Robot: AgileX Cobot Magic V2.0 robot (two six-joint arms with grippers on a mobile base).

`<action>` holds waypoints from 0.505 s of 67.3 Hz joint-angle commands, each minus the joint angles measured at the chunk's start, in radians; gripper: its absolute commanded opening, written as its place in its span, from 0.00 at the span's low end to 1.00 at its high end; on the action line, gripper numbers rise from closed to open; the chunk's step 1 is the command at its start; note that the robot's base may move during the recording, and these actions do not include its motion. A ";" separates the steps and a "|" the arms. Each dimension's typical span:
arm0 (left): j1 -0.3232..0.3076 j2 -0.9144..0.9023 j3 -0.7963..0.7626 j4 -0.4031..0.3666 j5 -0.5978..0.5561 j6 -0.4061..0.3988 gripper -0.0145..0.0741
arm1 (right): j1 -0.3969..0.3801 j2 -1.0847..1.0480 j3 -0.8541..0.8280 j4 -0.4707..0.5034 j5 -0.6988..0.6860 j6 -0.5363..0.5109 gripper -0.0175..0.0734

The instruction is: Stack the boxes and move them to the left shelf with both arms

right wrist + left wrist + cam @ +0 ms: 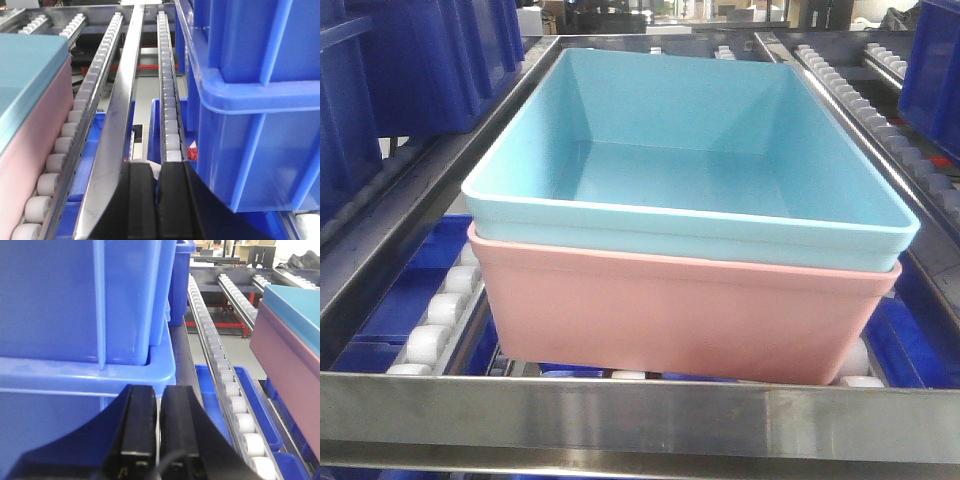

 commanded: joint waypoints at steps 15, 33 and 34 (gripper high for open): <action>0.002 -0.015 0.030 -0.009 -0.088 0.001 0.17 | -0.005 -0.021 -0.017 0.002 -0.097 -0.014 0.25; 0.002 -0.015 0.030 -0.009 -0.088 0.001 0.17 | -0.005 -0.021 -0.017 0.002 -0.097 -0.014 0.25; 0.002 -0.015 0.030 -0.009 -0.088 0.001 0.17 | -0.005 -0.021 -0.017 0.002 -0.097 -0.014 0.25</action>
